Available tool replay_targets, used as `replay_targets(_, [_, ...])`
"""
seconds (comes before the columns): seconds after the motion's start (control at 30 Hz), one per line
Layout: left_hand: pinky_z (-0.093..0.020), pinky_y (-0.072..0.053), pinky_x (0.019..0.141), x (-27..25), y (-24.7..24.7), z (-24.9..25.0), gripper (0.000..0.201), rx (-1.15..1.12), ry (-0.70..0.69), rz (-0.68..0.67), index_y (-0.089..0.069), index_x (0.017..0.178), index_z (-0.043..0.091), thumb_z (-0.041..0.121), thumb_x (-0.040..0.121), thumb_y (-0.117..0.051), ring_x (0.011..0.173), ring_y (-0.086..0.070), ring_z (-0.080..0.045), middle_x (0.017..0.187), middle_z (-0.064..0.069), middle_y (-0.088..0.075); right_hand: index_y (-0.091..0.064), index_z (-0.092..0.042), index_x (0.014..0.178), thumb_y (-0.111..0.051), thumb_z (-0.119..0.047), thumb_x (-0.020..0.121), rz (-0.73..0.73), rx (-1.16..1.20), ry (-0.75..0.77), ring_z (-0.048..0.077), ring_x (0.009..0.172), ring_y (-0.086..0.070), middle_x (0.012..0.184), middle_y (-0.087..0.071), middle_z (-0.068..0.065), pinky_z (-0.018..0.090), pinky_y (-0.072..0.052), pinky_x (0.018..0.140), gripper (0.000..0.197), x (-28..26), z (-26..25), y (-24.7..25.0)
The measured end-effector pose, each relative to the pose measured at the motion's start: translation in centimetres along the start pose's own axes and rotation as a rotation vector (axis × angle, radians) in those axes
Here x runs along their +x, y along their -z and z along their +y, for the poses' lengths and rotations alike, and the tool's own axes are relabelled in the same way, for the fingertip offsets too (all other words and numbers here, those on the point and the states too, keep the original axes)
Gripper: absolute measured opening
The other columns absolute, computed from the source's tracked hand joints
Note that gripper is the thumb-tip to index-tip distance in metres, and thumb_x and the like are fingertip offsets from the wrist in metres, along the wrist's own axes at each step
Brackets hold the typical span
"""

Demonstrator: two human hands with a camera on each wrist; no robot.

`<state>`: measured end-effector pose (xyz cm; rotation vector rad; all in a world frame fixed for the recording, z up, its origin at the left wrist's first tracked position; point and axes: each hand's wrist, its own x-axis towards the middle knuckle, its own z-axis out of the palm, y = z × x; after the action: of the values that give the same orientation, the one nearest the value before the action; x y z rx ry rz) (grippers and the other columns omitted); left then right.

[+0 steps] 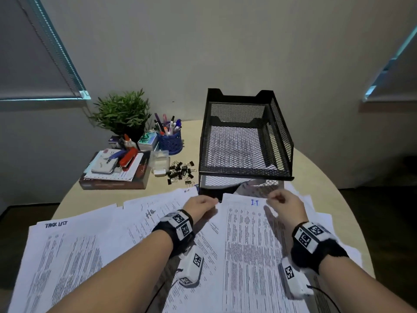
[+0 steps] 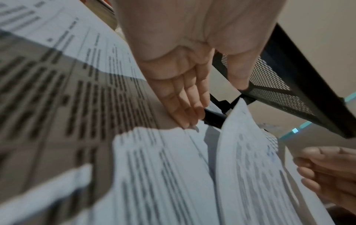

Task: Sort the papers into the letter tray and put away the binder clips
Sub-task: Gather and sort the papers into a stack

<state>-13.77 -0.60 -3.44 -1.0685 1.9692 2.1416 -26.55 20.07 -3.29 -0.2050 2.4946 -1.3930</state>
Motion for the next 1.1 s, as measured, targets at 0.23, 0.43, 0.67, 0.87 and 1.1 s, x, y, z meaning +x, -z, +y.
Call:
replay_targets(0.23, [-0.025,-0.052,0.068,-0.6,-3.0,-0.8,0.016,0.118,-0.082,0.030,-0.064,0.074,0.023,0.009,0.082,-0.068,0.069,-0.060,-0.018,0.069,0.001,-0.063,-0.060,-0.020,0.074,-0.066,-0.004,0.082,-0.056,-0.068,0.049,0.019,0.077,-0.058,0.081,-0.064,0.000,0.024,-0.042,0.064,0.019,-4.7,2.5,-0.4])
replay_targets(0.43, [-0.023,-0.035,0.058,-1.7,-4.1,0.5,0.032,0.181,-0.150,0.115,-0.050,0.058,0.023,0.008,0.086,-0.057,0.055,-0.042,-0.014,0.057,0.003,-0.046,-0.062,-0.014,0.084,-0.066,-0.004,0.082,-0.002,-0.099,0.018,0.022,0.090,-0.056,0.096,-0.059,0.006,0.025,-0.037,0.076,0.011,-6.0,3.5,0.9])
replay_targets(0.67, [-0.028,-0.028,0.055,-5.4,-4.6,0.1,0.016,-0.051,-0.227,0.142,-0.046,0.067,0.016,0.011,0.082,-0.045,0.059,-0.033,-0.016,0.064,-0.002,-0.038,-0.058,-0.010,0.104,-0.060,-0.006,0.086,0.076,-0.061,-0.028,0.022,0.102,-0.057,0.113,-0.052,0.008,0.022,-0.042,0.080,0.018,-7.4,3.2,3.6])
replay_targets(0.87, [-0.027,-0.024,0.051,-8.5,-4.1,-1.1,0.010,-0.165,-0.318,0.128,-0.050,0.087,0.003,0.009,0.089,-0.043,0.057,-0.029,-0.016,0.067,-0.006,-0.040,-0.051,-0.012,0.124,-0.064,-0.014,0.087,0.060,-0.041,0.006,0.017,0.106,-0.048,0.126,-0.047,0.004,0.030,-0.038,0.091,0.040,-8.0,2.2,5.0])
replay_targets(1.1, [-0.028,-0.029,0.061,-10.3,-2.8,-1.4,0.027,-0.246,-0.368,0.145,-0.051,0.070,0.025,0.013,0.090,-0.036,0.059,-0.035,-0.015,0.065,0.000,-0.043,-0.043,-0.016,0.136,-0.068,-0.019,0.085,-0.097,0.120,-0.021,0.008,0.116,-0.039,0.143,-0.039,0.004,0.027,-0.030,0.091,0.057,-8.9,1.3,4.7])
